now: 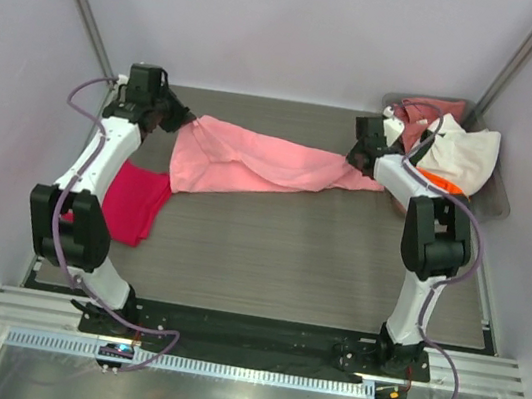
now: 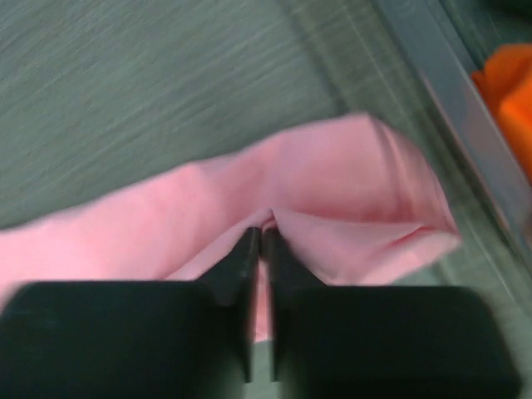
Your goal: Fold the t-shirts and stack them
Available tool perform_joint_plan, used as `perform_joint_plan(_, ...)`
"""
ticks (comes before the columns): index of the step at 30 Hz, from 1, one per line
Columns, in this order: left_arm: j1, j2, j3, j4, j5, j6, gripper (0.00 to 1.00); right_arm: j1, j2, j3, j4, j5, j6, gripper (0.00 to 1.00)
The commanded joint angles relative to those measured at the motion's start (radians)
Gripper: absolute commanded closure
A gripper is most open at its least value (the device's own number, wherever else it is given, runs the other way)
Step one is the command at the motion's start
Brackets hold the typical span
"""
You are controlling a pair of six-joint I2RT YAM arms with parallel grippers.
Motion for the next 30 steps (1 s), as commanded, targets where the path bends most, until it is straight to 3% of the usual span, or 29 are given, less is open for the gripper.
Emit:
perform_joint_plan(1,0.014,0.058,0.101,0.045,-0.044,0.010,1.00,-0.045,0.101,0.160,-0.085,-0.073,-0.023,0.71)
perform_joint_plan(2,0.014,0.074,0.128,0.025,-0.044,0.015,1.00,-0.049,0.139,0.230,-0.114,-0.088,-0.033,0.50)
perform_joint_plan(4,0.016,0.114,0.174,0.010,-0.049,0.020,1.00,-0.049,0.130,0.236,-0.137,-0.107,-0.046,0.29)
perform_joint_plan(9,0.017,0.154,0.213,0.002,-0.078,0.026,1.00,-0.051,-0.040,0.023,-0.031,-0.130,-0.047,0.34)
perform_joint_plan(14,0.017,0.191,0.224,0.002,-0.075,0.021,1.00,-0.051,-0.161,-0.181,0.059,-0.164,-0.027,0.52)
perform_joint_plan(18,0.019,0.190,0.210,0.011,-0.075,0.020,1.00,-0.049,-0.174,-0.225,0.076,-0.201,-0.014,0.55)
perform_joint_plan(30,0.019,0.161,0.196,0.011,-0.095,0.032,1.00,-0.049,-0.054,-0.171,0.113,-0.256,0.010,0.51)
